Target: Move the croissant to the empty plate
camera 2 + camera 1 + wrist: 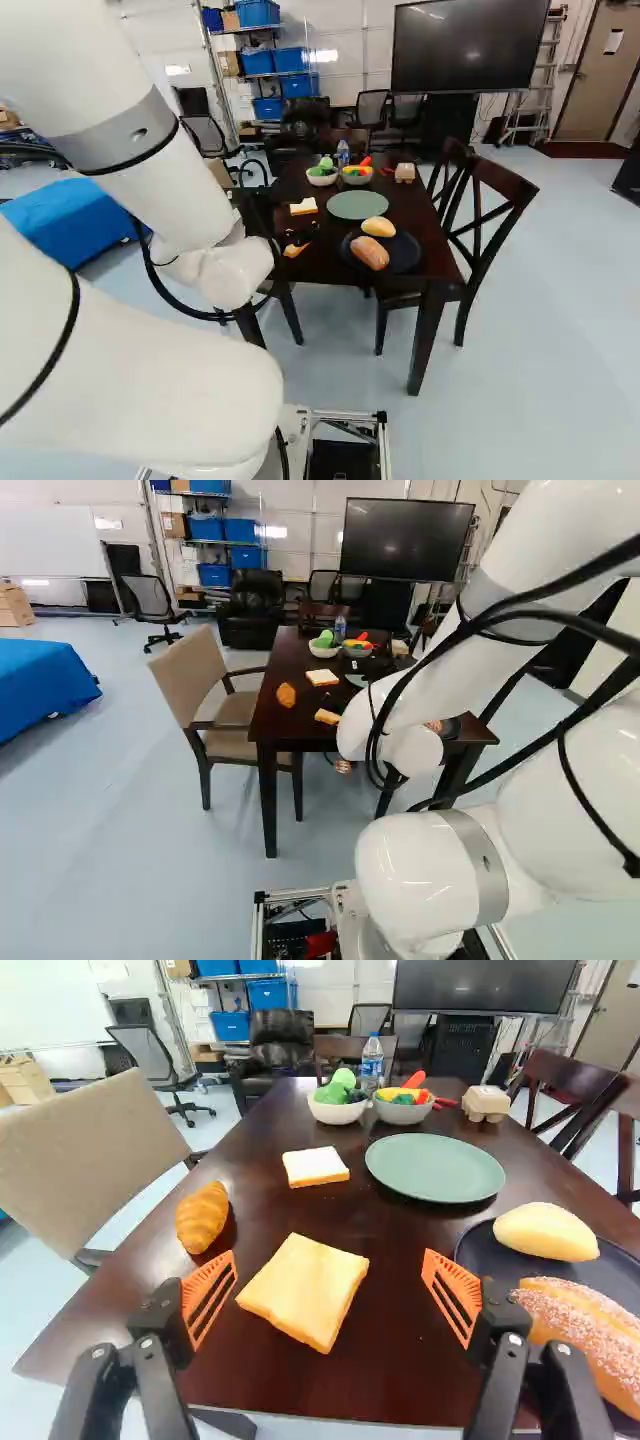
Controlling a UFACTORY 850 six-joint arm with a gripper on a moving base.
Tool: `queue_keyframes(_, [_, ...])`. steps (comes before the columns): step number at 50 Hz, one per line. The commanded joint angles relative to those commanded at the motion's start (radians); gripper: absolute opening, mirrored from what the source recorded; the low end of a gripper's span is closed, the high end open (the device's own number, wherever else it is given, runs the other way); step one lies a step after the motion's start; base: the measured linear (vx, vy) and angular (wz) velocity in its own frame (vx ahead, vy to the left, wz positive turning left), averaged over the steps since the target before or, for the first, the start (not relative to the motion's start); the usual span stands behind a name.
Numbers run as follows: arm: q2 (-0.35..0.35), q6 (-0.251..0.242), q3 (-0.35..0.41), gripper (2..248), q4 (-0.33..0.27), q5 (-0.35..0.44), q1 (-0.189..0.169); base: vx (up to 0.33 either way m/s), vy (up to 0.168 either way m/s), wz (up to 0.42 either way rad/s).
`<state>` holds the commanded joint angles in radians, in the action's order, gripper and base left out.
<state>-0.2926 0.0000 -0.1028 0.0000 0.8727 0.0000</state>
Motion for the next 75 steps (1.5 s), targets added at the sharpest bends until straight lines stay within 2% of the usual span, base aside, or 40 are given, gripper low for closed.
queue_keyframes(28, [0.064,0.0,-0.125,247,0.0,-0.001,0.017,0.0,0.0,0.0])
queue_keyframes(38, [0.097,0.0,-0.179,247,0.0,-0.028,0.033,0.0,0.0,0.0])
queue_keyframes(53, [0.139,0.0,-0.254,247,0.0,-0.131,0.063,0.0,0.0,0.0])
queue_keyframes(75, [0.176,0.0,-0.343,247,0.0,-0.308,0.124,0.0,0.0,0.0])
